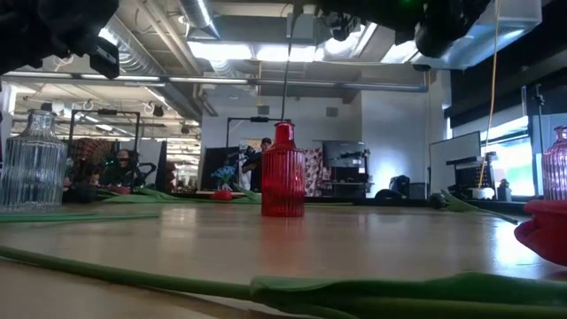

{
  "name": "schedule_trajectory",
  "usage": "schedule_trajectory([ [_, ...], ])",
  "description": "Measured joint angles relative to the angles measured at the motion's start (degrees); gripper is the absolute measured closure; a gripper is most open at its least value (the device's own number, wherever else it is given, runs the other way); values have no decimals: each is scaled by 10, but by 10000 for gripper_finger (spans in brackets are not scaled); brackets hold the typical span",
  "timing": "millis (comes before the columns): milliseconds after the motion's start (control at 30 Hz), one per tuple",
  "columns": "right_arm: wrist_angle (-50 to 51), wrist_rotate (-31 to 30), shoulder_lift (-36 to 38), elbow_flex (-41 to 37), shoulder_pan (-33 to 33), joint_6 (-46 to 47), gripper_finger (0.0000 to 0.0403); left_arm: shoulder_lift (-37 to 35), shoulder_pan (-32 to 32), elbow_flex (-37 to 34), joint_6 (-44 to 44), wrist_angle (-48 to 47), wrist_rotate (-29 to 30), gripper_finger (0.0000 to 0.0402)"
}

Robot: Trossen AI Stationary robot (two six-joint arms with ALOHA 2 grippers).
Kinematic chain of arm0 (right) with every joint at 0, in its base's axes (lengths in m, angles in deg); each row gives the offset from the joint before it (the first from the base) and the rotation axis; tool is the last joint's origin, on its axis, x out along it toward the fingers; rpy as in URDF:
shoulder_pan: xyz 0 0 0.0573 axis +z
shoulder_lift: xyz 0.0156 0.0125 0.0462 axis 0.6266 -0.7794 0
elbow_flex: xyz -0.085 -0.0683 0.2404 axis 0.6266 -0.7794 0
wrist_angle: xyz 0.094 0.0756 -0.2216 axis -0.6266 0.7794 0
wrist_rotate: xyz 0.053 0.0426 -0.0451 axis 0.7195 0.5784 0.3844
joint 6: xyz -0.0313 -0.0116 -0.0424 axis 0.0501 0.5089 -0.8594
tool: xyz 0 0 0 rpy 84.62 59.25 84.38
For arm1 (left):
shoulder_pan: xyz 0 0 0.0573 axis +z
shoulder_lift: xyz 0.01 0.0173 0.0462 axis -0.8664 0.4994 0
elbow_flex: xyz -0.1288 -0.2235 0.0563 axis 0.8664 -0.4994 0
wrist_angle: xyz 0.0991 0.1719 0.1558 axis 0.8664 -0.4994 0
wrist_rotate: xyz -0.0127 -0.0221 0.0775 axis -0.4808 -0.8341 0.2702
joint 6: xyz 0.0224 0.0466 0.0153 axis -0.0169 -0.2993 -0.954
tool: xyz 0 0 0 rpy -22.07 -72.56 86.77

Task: Sort flowers into vase by color
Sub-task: Put the right dark red tulip into the red vase

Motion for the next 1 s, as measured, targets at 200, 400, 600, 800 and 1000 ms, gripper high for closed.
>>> schedule_trajectory([
  [200,53,10,1,11,0,16,401,0,0,0,9,11,17,381],
  [400,51,15,1,11,10,0,398,0,0,0,12,-11,66,350],
  [600,139,26,1,11,24,-44,383,0,4,0,23,-56,154,309],
  [800,231,26,1,11,42,-99,329,45,23,15,42,-75,164,300],
  [1000,342,16,21,11,56,-122,247,156,66,79,32,-107,198,300],
])
